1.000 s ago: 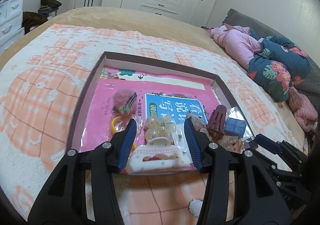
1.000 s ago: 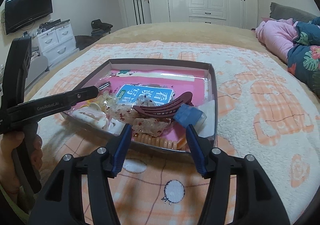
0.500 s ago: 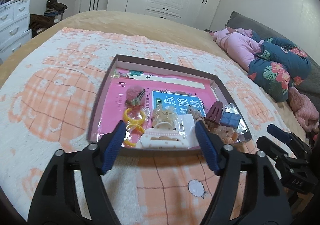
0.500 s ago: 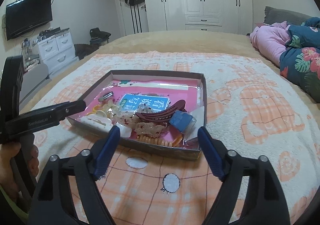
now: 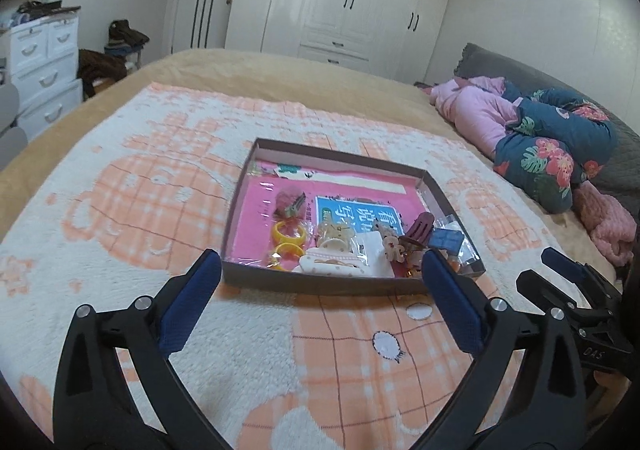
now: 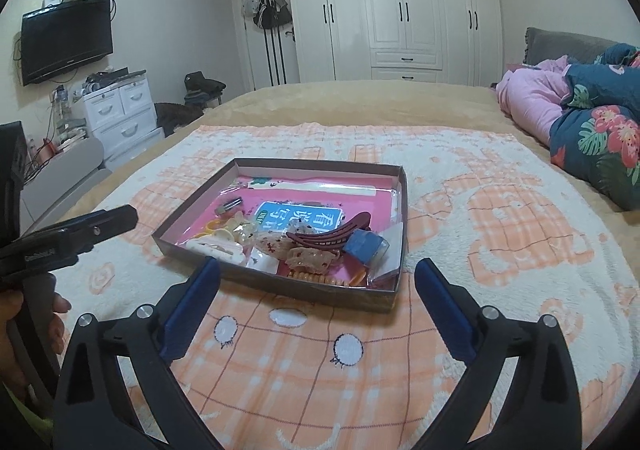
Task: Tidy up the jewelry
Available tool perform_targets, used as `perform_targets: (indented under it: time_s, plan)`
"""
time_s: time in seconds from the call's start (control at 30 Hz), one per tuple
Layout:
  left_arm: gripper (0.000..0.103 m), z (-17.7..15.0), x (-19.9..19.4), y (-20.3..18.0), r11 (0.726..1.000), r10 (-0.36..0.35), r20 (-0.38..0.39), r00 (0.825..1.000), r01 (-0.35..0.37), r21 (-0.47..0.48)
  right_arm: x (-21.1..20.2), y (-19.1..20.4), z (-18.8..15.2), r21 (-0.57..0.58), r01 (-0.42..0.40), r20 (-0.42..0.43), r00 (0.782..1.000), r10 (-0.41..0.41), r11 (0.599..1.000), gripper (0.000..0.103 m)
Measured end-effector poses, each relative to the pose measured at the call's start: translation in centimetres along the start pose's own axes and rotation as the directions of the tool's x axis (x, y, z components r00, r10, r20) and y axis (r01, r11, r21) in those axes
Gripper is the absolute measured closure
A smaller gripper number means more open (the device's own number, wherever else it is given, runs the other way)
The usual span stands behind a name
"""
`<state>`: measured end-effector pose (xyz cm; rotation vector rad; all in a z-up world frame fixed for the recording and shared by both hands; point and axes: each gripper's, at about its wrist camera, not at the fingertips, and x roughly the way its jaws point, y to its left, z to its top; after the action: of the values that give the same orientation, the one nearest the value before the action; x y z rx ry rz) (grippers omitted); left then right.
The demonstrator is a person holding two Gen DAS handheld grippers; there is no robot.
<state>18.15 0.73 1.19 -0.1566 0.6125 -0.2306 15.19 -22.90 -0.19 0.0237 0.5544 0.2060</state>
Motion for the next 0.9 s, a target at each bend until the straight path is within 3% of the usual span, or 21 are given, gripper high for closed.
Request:
perform_targets:
  time_s: [0.3,0.9]
  plan:
    - [0.011,-2.2,-3.0,-0.7,0.999,0.027,0.052,0.998,-0.029,0.039,-2.6,1.4,-1.6,-0.035,0.027,0.054,0.998,-0.025,0.999,0.006]
    - [0.011,-5.6,-6.9,-2.5,0.995,-0.012,0.167,0.986,-0.005,0.104,-6.2,2.3,-5.0,-0.056,0.064,0.151,0.987,-0.055,0.996,0.006]
